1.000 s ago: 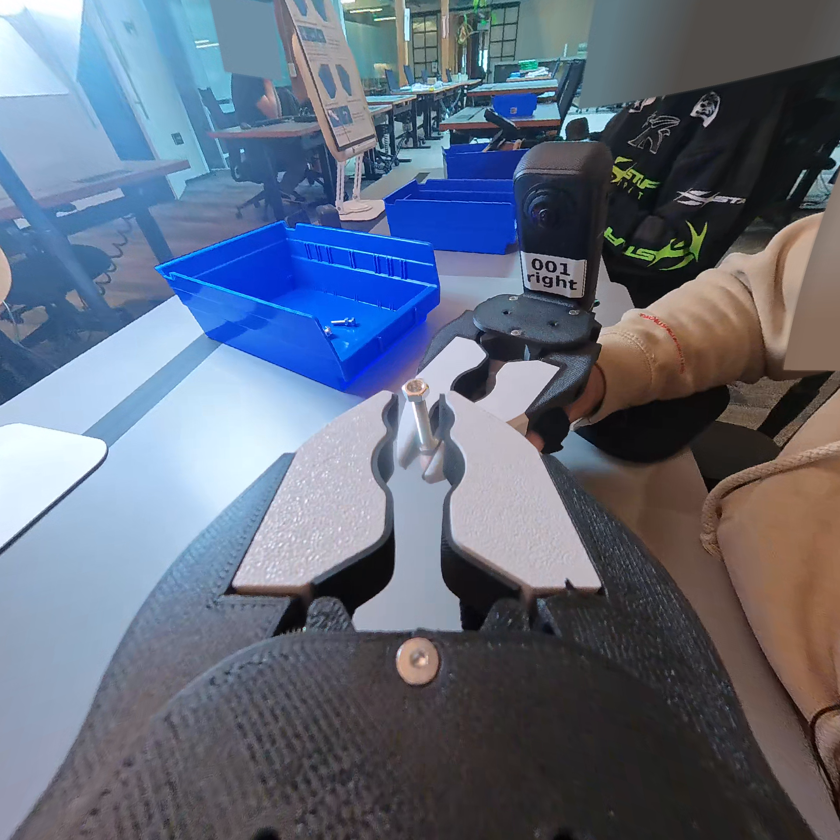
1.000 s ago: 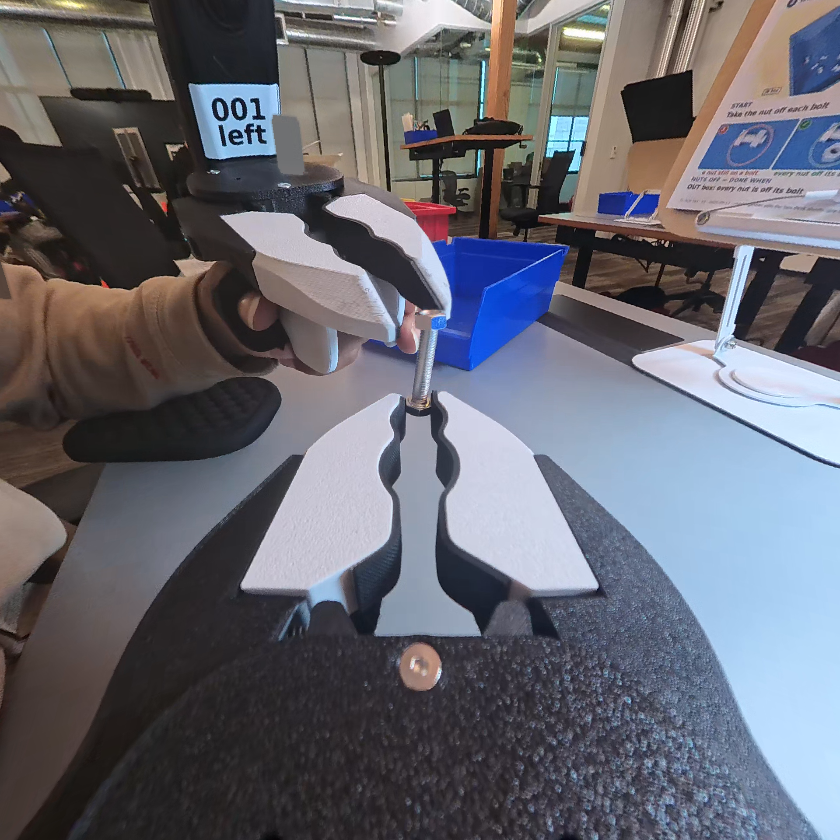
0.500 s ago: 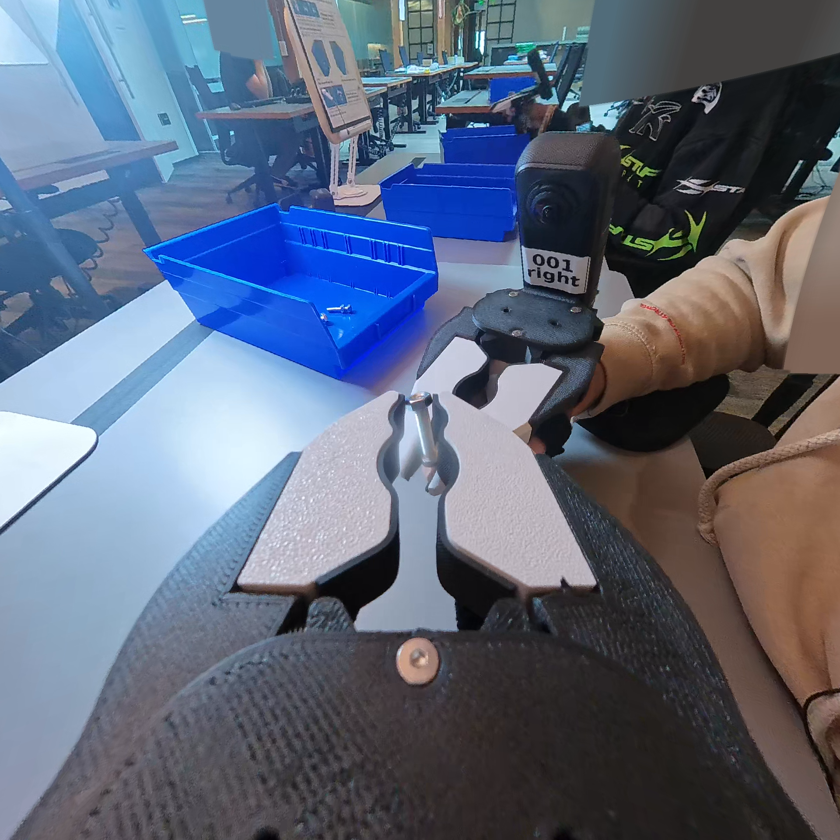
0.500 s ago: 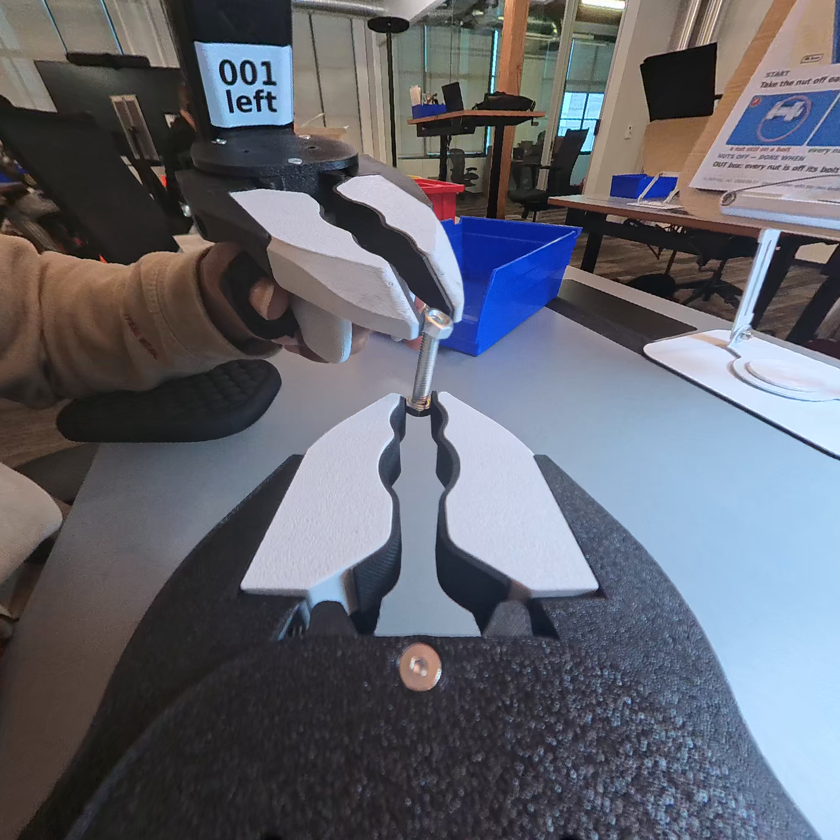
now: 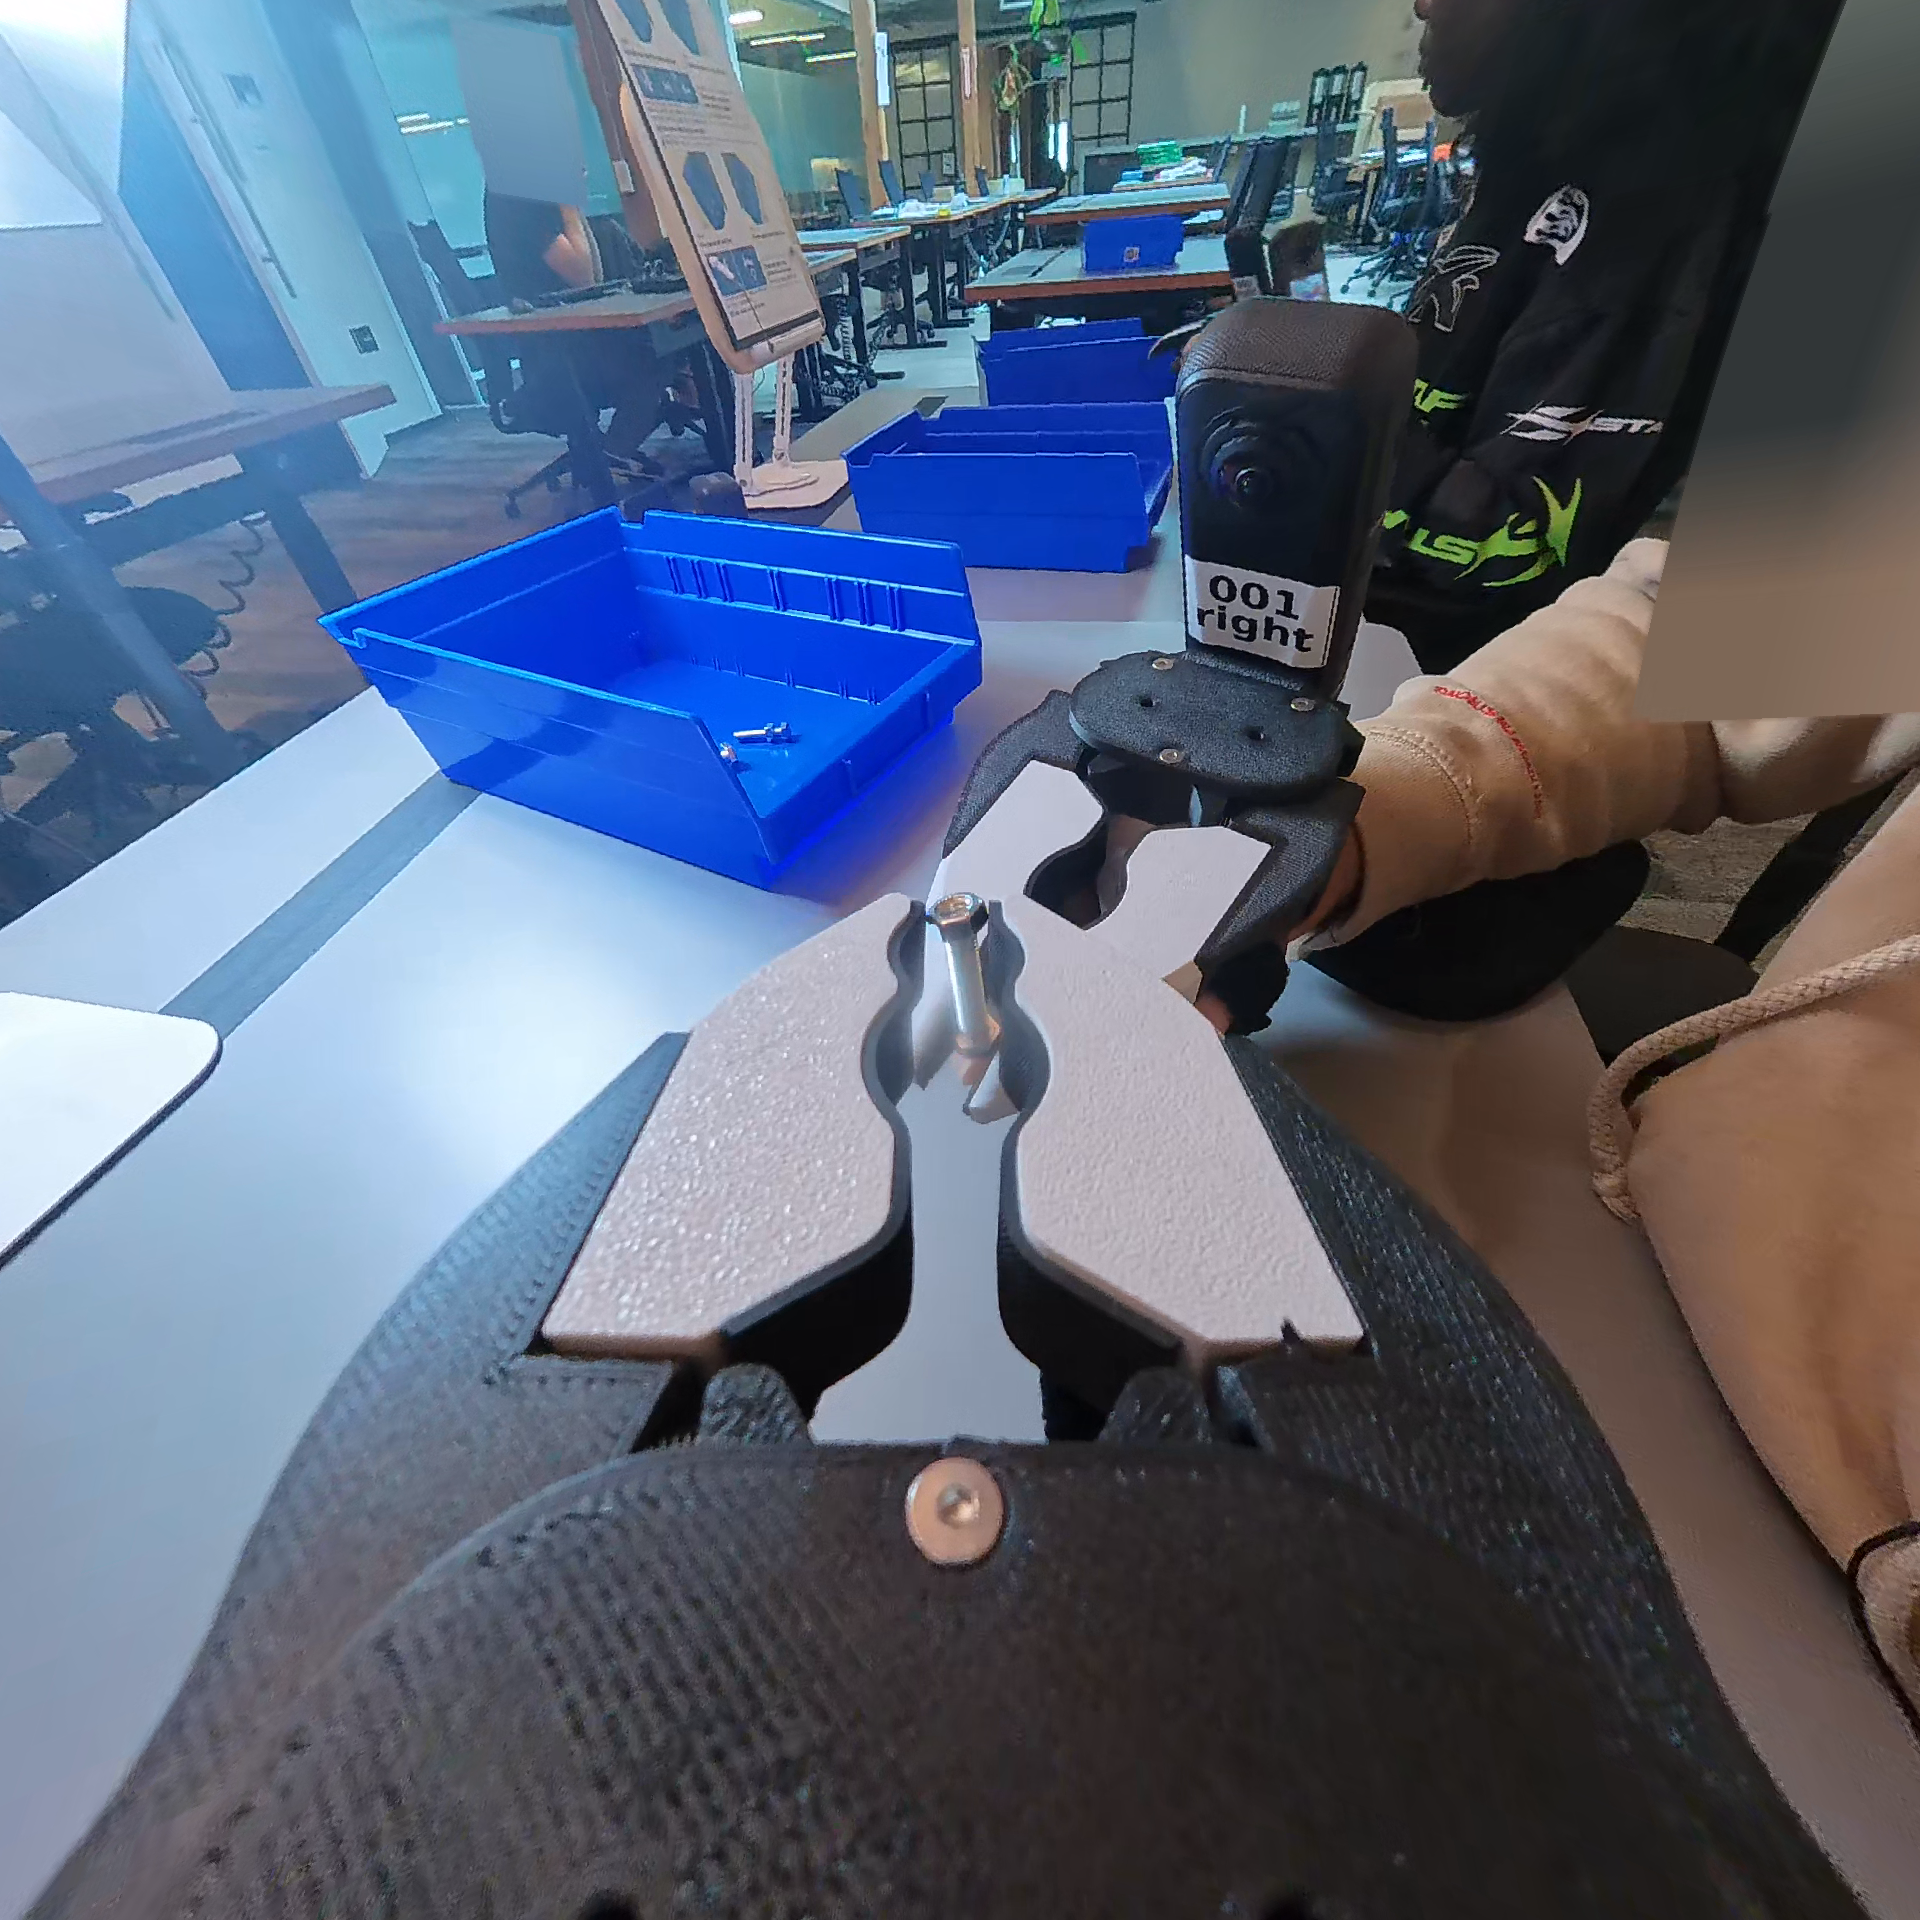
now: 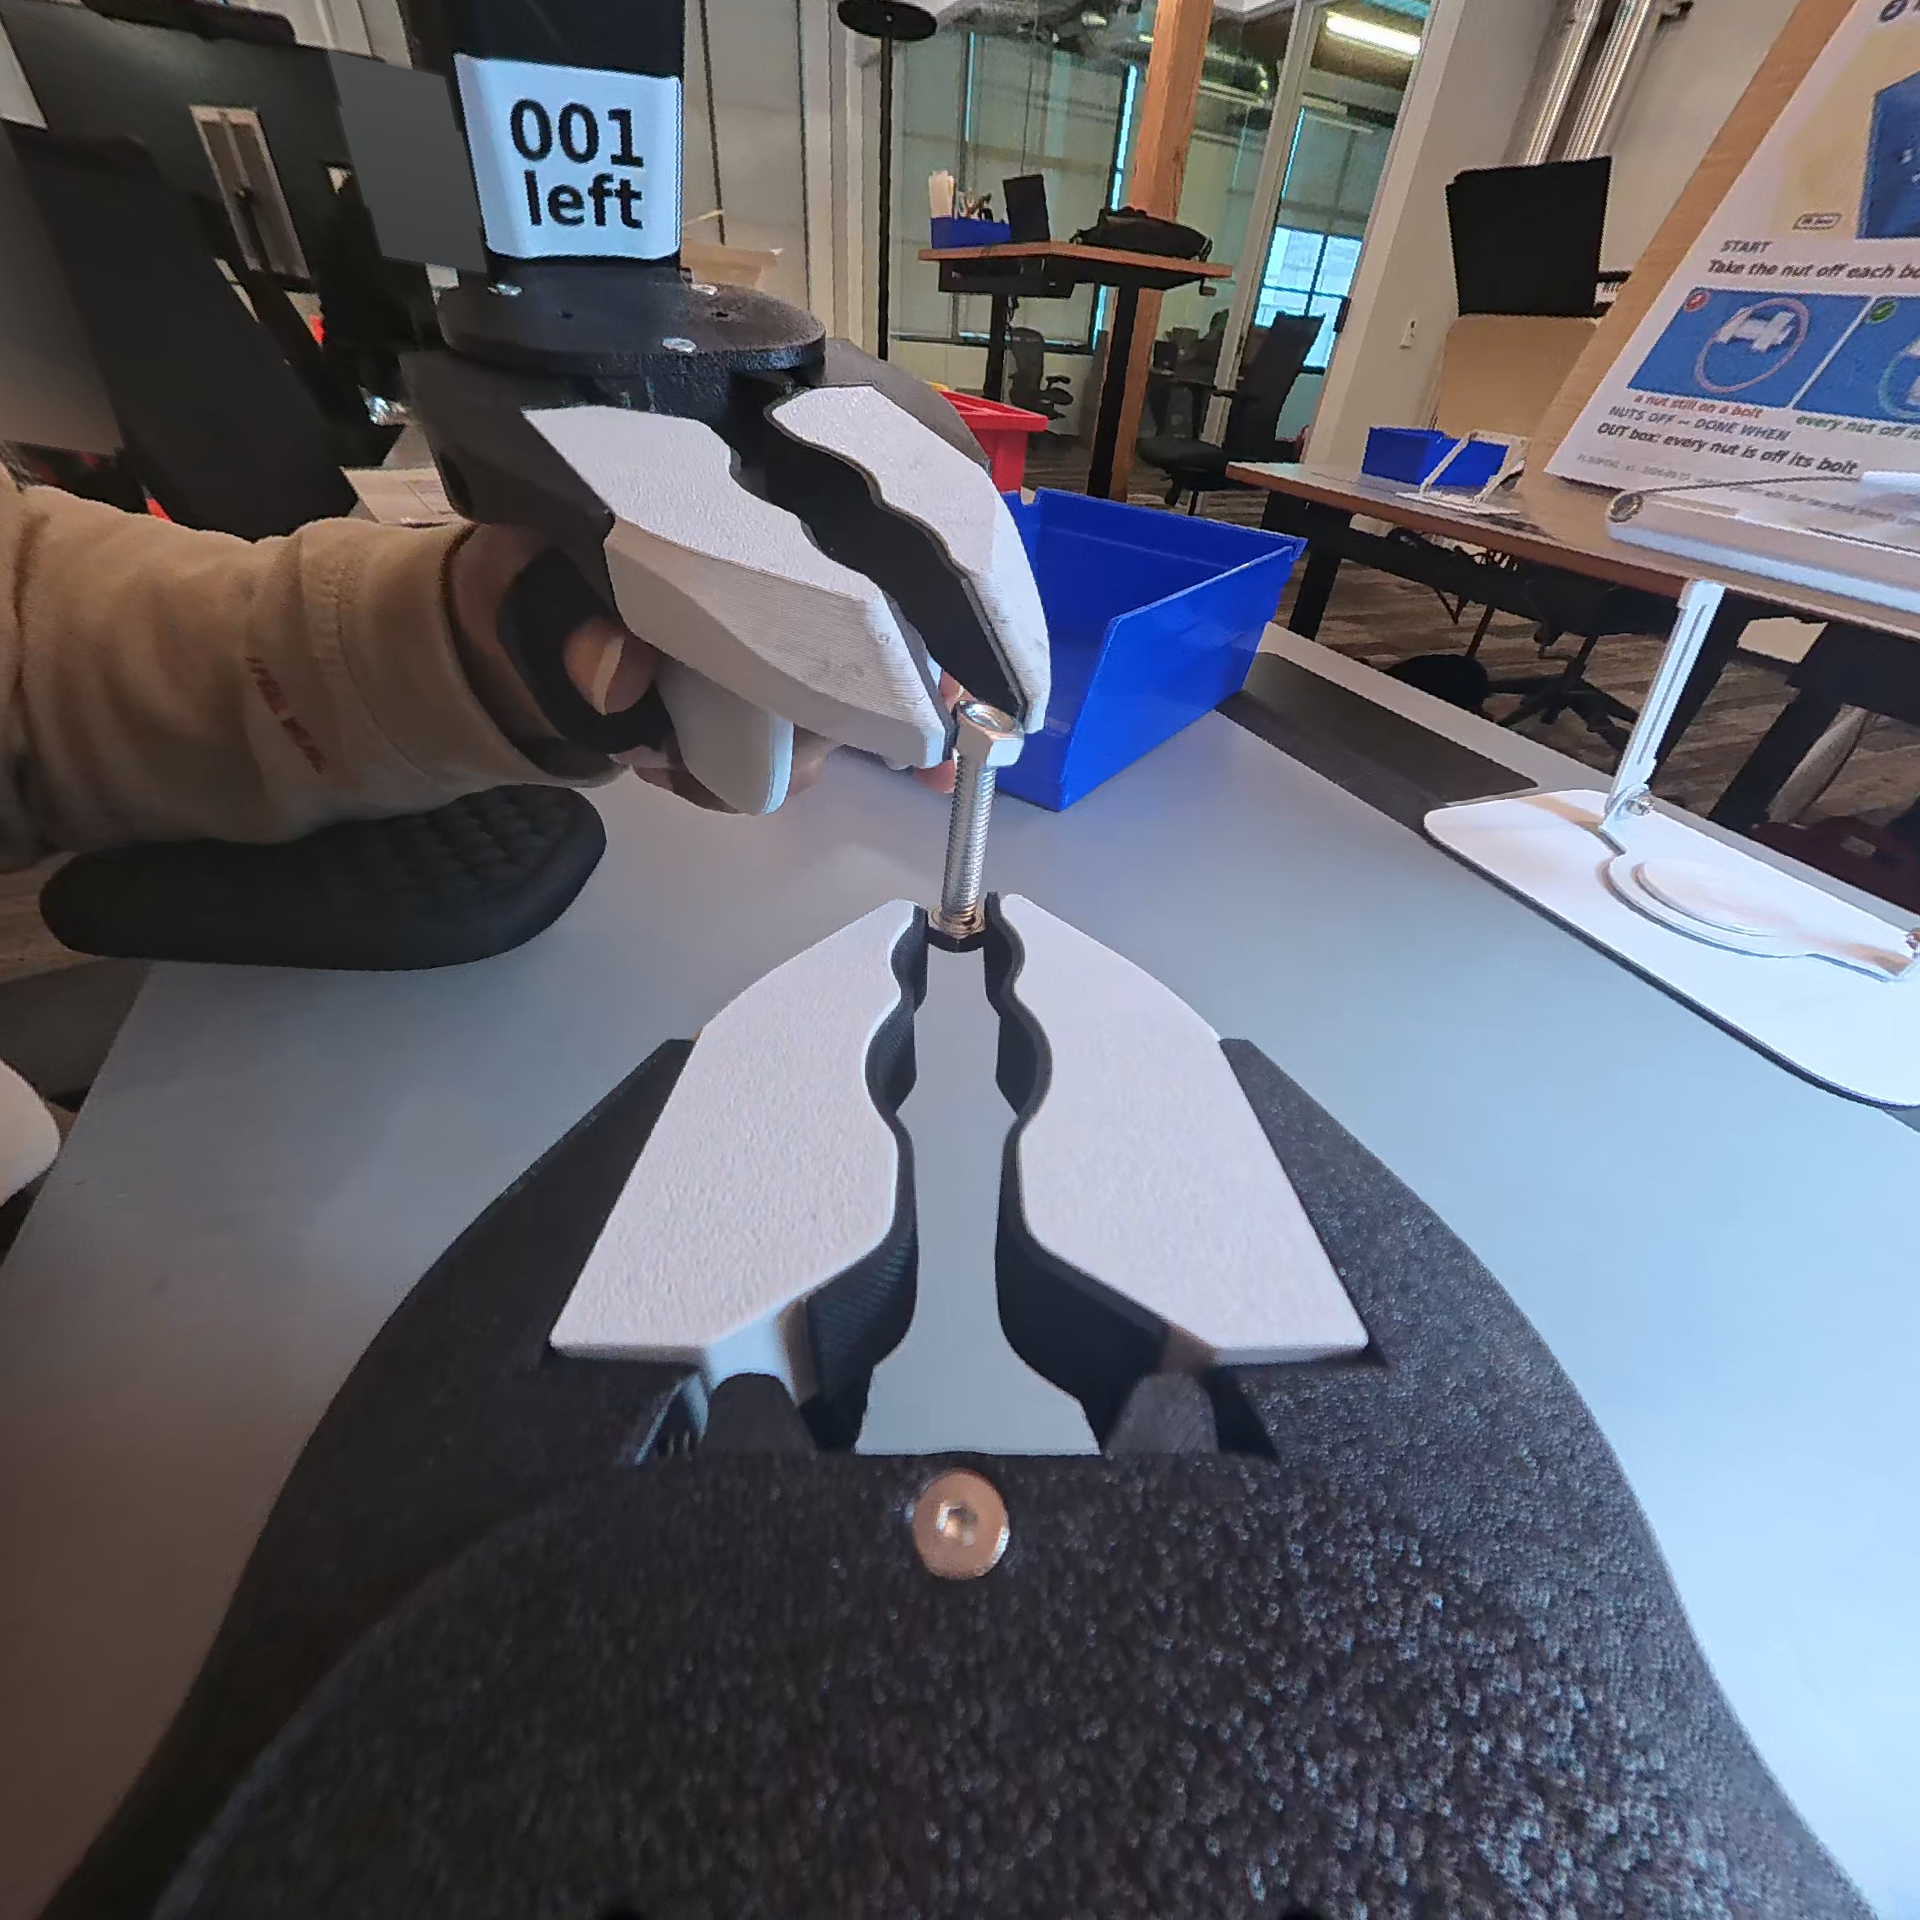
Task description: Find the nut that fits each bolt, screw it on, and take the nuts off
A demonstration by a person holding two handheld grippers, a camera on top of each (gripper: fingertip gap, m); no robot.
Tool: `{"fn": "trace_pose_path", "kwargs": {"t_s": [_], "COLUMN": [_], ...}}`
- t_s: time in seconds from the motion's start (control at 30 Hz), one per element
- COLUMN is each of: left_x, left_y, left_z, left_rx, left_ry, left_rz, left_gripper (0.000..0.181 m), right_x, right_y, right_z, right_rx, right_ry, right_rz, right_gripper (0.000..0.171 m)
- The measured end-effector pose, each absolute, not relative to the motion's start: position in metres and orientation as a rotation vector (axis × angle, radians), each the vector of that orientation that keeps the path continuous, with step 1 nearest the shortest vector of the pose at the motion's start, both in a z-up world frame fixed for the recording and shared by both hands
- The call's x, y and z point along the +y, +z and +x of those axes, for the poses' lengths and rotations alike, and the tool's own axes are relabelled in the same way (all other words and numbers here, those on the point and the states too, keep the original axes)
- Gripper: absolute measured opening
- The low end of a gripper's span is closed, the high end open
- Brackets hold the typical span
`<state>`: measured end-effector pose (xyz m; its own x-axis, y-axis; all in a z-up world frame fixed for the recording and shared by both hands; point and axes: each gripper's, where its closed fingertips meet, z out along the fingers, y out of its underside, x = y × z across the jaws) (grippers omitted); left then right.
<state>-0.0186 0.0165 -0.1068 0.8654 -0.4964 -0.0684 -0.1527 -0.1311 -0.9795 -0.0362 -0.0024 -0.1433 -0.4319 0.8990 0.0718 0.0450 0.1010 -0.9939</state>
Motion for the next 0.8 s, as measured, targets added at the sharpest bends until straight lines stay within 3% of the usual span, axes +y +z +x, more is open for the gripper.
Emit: {"fn": "trace_pose_path", "kwargs": {"t_s": [0.8], "left_x": [0.0158], "left_y": [-0.1074], "left_z": [-0.0191], "left_rx": [0.469], "left_ry": [-0.361], "left_rz": [-1.688], "left_gripper": [0.015], "right_x": [-0.0032], "right_y": [-0.1436], "right_z": [-0.0358], "right_rx": [-1.625], "right_ry": [1.416], "right_rz": [-0.938], "right_gripper": [0.010]}}
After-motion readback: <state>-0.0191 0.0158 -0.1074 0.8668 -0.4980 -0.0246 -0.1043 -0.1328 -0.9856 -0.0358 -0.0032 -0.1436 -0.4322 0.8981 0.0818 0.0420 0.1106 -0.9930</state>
